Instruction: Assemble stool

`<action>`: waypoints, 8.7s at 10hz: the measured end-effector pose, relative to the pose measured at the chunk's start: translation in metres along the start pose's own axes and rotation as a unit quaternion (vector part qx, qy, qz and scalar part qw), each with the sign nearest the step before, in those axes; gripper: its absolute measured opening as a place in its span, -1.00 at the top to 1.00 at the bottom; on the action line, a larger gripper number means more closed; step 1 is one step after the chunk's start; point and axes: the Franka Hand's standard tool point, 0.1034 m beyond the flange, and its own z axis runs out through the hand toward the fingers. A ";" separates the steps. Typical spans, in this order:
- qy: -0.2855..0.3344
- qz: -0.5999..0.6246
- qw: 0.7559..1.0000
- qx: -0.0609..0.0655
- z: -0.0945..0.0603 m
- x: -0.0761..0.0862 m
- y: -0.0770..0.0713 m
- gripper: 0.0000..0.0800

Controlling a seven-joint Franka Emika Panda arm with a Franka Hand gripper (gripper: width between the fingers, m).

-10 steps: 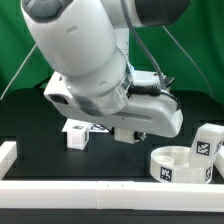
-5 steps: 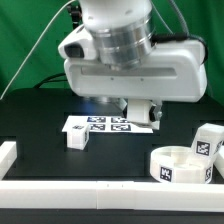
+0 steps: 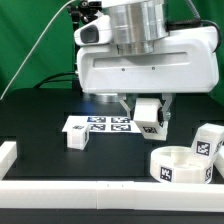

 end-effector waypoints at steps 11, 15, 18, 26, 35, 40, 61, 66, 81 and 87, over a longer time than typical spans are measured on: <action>0.211 -0.127 0.969 0.009 -0.016 0.005 -0.023 0.16; 0.250 -0.133 0.959 0.014 -0.016 0.008 -0.026 0.16; 0.266 -0.146 0.953 0.006 0.000 -0.008 -0.020 0.16; 0.269 -0.152 0.951 0.002 0.000 -0.012 -0.013 0.16; 0.267 -0.147 0.952 -0.003 0.017 -0.030 -0.015 0.16; 0.281 -0.117 0.953 -0.001 0.017 -0.034 -0.013 0.16; 0.210 -0.091 0.973 0.010 -0.011 -0.006 -0.003 -0.62; 0.127 -0.038 0.991 0.012 -0.004 -0.012 0.003 -0.62; -0.036 0.184 0.982 -0.010 -0.004 -0.035 0.000 -0.62; -0.010 0.301 0.954 -0.005 0.004 -0.040 0.000 -0.62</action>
Offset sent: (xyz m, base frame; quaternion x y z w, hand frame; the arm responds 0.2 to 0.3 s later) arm 0.0000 0.0000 0.0000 0.0000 0.1296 0.0000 0.9916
